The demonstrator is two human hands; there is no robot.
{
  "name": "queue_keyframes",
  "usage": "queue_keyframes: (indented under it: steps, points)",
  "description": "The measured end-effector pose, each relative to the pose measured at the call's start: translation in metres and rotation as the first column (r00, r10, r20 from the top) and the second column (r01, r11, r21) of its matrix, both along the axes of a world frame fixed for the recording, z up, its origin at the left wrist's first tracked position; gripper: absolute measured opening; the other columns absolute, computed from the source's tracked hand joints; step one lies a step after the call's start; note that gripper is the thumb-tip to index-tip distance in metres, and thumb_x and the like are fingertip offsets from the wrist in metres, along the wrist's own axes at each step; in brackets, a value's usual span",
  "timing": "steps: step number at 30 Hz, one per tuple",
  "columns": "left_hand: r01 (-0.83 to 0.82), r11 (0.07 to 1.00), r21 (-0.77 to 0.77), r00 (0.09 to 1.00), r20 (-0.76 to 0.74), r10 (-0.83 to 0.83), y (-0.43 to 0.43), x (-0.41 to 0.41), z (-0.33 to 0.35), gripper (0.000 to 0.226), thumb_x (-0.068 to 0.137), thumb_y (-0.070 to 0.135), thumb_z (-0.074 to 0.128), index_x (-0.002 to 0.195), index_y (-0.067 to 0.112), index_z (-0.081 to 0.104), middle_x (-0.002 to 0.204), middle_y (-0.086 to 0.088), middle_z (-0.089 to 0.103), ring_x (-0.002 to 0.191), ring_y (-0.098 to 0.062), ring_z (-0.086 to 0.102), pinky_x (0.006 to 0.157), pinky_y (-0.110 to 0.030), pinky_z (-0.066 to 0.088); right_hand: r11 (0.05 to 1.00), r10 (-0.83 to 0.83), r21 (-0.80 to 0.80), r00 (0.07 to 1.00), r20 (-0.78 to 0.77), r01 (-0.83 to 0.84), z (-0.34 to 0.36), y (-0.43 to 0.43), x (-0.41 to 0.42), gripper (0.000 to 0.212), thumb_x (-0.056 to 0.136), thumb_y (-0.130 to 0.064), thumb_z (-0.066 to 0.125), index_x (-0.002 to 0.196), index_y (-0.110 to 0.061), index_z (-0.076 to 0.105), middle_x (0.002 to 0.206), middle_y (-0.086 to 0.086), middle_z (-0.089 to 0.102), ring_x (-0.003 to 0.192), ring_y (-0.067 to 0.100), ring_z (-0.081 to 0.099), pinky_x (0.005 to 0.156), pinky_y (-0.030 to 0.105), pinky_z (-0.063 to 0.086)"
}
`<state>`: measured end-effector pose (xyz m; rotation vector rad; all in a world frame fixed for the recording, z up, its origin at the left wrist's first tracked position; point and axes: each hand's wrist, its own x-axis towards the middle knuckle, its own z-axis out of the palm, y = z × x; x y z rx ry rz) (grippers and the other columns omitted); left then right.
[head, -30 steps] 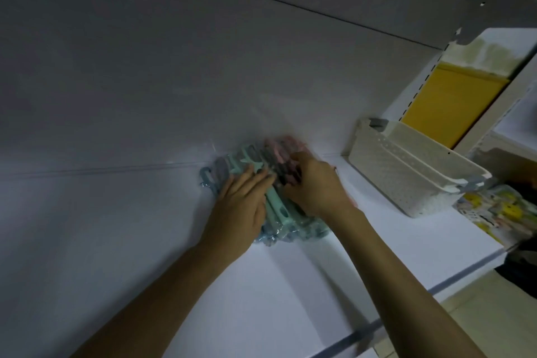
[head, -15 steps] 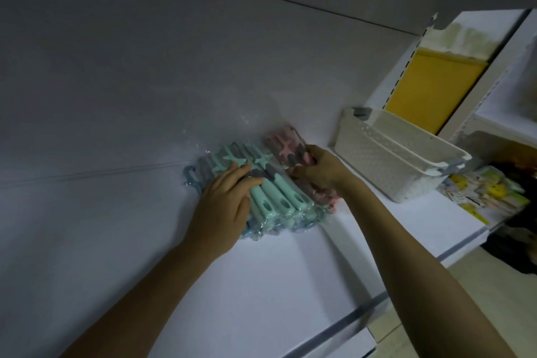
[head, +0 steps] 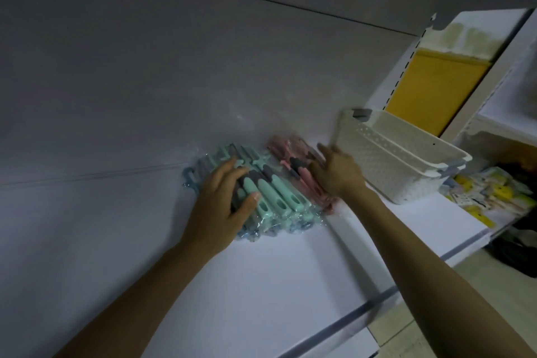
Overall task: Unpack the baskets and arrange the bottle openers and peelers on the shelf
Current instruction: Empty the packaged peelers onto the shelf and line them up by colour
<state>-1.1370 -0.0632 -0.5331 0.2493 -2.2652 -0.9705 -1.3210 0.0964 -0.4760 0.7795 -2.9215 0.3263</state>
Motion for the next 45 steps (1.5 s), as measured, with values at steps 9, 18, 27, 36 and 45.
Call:
queue_keyframes:
  steps: [9, 18, 27, 36, 45]
  points:
    - [-0.257, 0.966, 0.024, 0.957, -0.135, 0.258, 0.004, 0.012, 0.001, 0.017, 0.087, 0.004, 0.05, 0.091, 0.012, 0.064, 0.092, -0.001, 0.066, 0.078, -0.014, 0.057, 0.067, -0.022, 0.041, 0.971, 0.23, -0.08, 0.971, 0.068, -0.224, -0.001, -0.039, 0.102, 0.082, 0.07, -0.084, 0.046, 0.125, -0.023, 0.05, 0.119, 0.002, 0.061, 0.103, 0.026, 0.059, 0.086, 0.039, 0.051]
    - [-0.095, 0.993, -0.067, 0.994, -0.056, 0.091, 0.005, 0.013, 0.0, 0.023, 0.081, -0.001, 0.061, 0.103, 0.007, 0.065, 0.112, -0.009, 0.058, 0.097, -0.026, 0.06, 0.081, -0.035, 0.052, 0.975, 0.183, -0.189, 0.917, 0.354, -0.121, 0.016, -0.044, 0.076, 0.093, 0.066, -0.045, 0.076, 0.145, -0.02, 0.032, 0.143, 0.002, 0.046, 0.123, 0.023, 0.051, 0.101, 0.037, 0.045]
    - [-0.016, 0.97, -0.242, 1.0, 0.023, 0.022, 0.006, 0.017, 0.002, 0.037, 0.086, 0.029, 0.042, 0.087, 0.009, 0.073, 0.107, -0.001, 0.069, 0.106, -0.024, 0.058, 0.09, -0.04, 0.047, 0.92, 0.054, -0.359, 0.86, 0.508, 0.155, 0.015, -0.034, 0.046, 0.042, 0.079, -0.035, 0.069, 0.11, -0.011, 0.057, 0.098, 0.007, 0.064, 0.077, 0.019, 0.062, 0.054, 0.025, 0.047]
    - [-0.006, 0.979, -0.202, 0.998, 0.065, 0.02, 0.004, 0.01, -0.003, 0.044, 0.087, 0.013, 0.035, 0.12, 0.004, 0.063, 0.127, -0.009, 0.061, 0.123, -0.024, 0.052, 0.106, -0.042, 0.039, 0.984, 0.175, -0.088, 0.935, 0.308, -0.156, 0.013, -0.049, 0.063, 0.088, 0.057, -0.053, 0.08, 0.131, -0.02, 0.046, 0.118, -0.003, 0.056, 0.102, 0.018, 0.052, 0.088, 0.029, 0.044]
    - [-0.062, 0.988, -0.138, 0.998, 0.001, 0.063, 0.002, 0.009, -0.003, 0.025, 0.082, 0.007, 0.065, 0.107, 0.005, 0.064, 0.112, -0.012, 0.062, 0.105, -0.031, 0.056, 0.088, -0.045, 0.049, 0.986, 0.128, -0.119, 0.984, 0.126, -0.113, 0.012, -0.05, 0.046, 0.055, 0.063, -0.04, 0.081, 0.1, -0.023, 0.044, 0.084, -0.005, 0.052, 0.067, 0.009, 0.046, 0.054, 0.022, 0.033]
